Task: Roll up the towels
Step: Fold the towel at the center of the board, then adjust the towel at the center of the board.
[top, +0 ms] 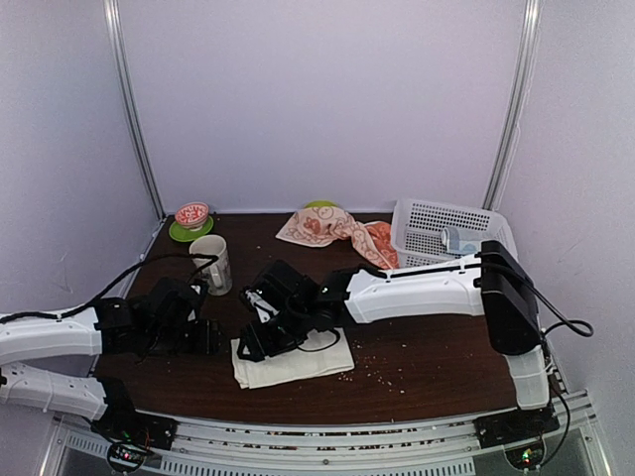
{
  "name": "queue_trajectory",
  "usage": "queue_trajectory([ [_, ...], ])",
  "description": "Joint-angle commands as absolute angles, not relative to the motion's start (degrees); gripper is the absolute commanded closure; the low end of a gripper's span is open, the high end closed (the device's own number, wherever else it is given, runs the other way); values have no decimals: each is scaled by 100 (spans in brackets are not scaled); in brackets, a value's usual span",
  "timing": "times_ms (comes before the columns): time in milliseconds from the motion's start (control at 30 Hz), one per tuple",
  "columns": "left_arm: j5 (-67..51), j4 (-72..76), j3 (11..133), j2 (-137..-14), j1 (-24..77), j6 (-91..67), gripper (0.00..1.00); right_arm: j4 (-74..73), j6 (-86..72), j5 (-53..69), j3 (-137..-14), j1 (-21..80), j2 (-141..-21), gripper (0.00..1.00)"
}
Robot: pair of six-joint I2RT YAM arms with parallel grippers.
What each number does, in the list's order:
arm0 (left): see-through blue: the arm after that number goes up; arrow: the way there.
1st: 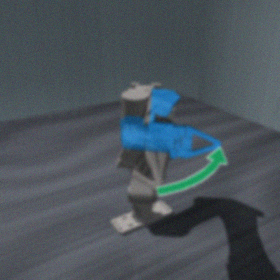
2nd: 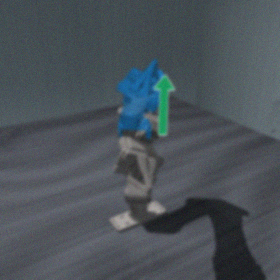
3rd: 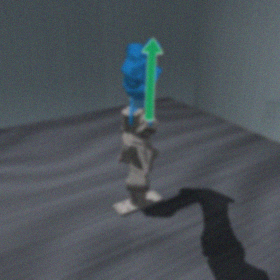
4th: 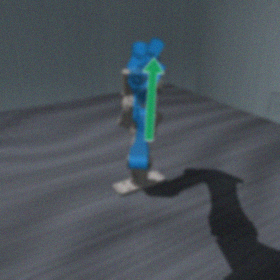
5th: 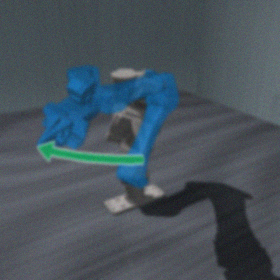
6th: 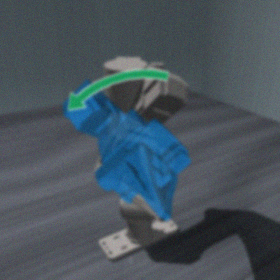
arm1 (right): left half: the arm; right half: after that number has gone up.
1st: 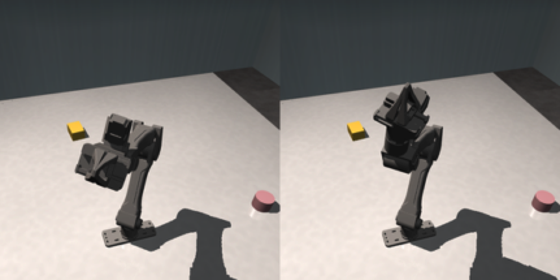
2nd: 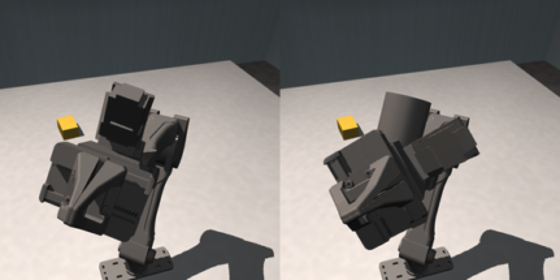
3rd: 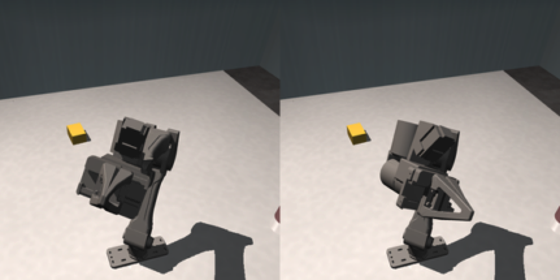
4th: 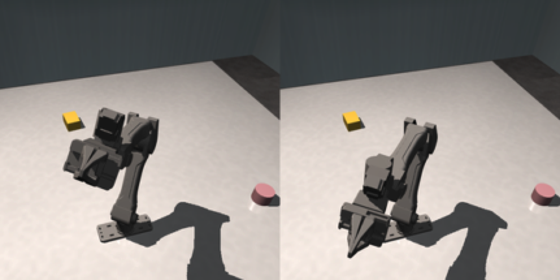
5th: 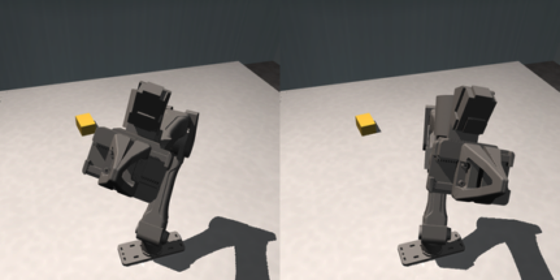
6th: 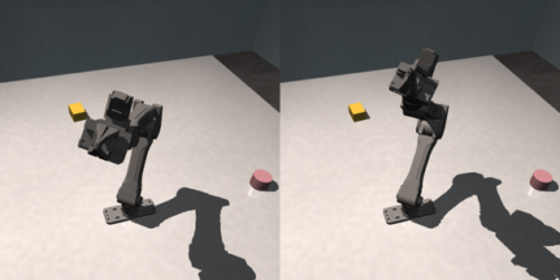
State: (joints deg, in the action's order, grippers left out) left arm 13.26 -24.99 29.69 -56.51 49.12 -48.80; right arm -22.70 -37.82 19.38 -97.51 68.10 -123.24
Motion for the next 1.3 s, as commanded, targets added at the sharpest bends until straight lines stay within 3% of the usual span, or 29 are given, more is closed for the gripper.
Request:
queue_trajectory([
  [0, 1477, -2695, 3017, -5397, 4922, -4965, 42, -2094, -3448, 2008, -9602, 6762, -11559, 42],
  [167, 1060, -2622, 3077, -5392, 4922, -4992, 40, -1991, -3561, 1394, -8212, 6228, -10593, 48],
  [400, 70, -2169, 3419, -6280, 4937, -5072, 39, -1328, -3898, 1096, -6536, 5513, -9503, 55],
  [933, -145, -1784, 3860, -7850, 4931, -4945, 39, -959, -4025, 1250, -5916, 5367, -9197, 58],
  [1267, -397, -1379, 3714, -8155, 4849, -5004, 41, -880, -4089, 1301, -5872, 5335, -9204, 60],
])
